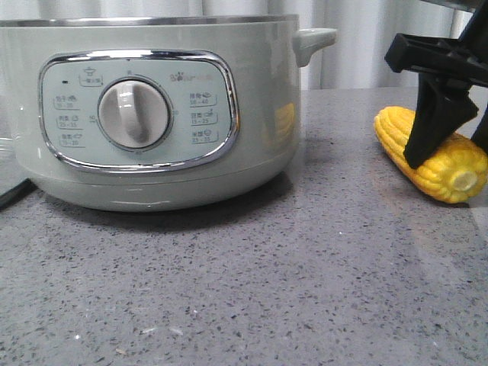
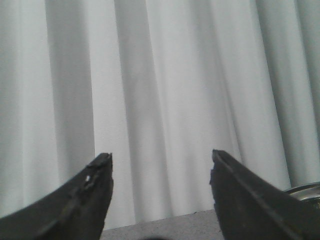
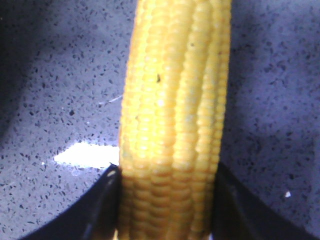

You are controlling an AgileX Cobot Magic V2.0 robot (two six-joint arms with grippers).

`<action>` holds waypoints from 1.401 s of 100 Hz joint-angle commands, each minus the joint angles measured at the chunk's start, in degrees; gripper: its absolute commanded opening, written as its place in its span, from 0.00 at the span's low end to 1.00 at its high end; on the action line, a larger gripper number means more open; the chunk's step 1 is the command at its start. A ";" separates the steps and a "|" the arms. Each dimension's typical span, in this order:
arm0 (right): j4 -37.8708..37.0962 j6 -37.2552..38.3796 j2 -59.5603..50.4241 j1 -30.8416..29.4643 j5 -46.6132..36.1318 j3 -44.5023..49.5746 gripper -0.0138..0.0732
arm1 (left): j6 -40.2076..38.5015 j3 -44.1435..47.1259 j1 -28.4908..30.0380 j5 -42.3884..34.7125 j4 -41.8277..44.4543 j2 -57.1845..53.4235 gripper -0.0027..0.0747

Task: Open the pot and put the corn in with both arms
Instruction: 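Grasp the yellow corn cob with the right gripper and lift it, then move the corn over the open pot and lower it inside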

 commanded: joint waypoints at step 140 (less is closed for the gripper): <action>11.65 -9.10 0.41 15.98 -6.47 -27.43 0.15 | -0.44 -2.03 -0.43 -4.49 -0.33 -0.01 0.53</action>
